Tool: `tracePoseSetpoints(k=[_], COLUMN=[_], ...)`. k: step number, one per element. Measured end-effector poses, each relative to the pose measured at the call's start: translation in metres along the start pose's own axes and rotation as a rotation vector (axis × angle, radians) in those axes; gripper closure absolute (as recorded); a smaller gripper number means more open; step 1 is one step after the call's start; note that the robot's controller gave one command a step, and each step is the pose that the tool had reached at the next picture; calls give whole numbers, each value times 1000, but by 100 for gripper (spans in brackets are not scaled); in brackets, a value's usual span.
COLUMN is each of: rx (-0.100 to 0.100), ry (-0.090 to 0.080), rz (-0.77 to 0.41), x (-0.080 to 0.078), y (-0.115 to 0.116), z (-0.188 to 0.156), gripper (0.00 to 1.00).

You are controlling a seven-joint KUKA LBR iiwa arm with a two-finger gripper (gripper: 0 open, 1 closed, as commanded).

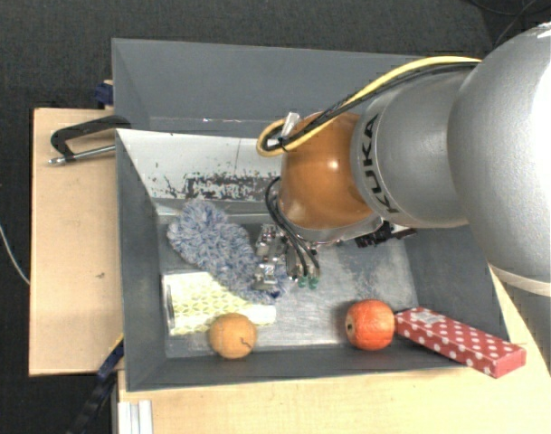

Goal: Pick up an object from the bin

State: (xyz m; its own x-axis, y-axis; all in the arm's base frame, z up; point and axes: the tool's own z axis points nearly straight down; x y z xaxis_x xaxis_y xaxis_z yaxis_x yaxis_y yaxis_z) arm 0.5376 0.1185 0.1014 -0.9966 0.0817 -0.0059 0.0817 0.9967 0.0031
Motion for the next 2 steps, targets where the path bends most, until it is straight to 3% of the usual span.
tracePoseSetpoints(k=[2], rx=[3], ry=[9], rz=[14], x=[-4], y=[6], z=[-73], gripper=[100])
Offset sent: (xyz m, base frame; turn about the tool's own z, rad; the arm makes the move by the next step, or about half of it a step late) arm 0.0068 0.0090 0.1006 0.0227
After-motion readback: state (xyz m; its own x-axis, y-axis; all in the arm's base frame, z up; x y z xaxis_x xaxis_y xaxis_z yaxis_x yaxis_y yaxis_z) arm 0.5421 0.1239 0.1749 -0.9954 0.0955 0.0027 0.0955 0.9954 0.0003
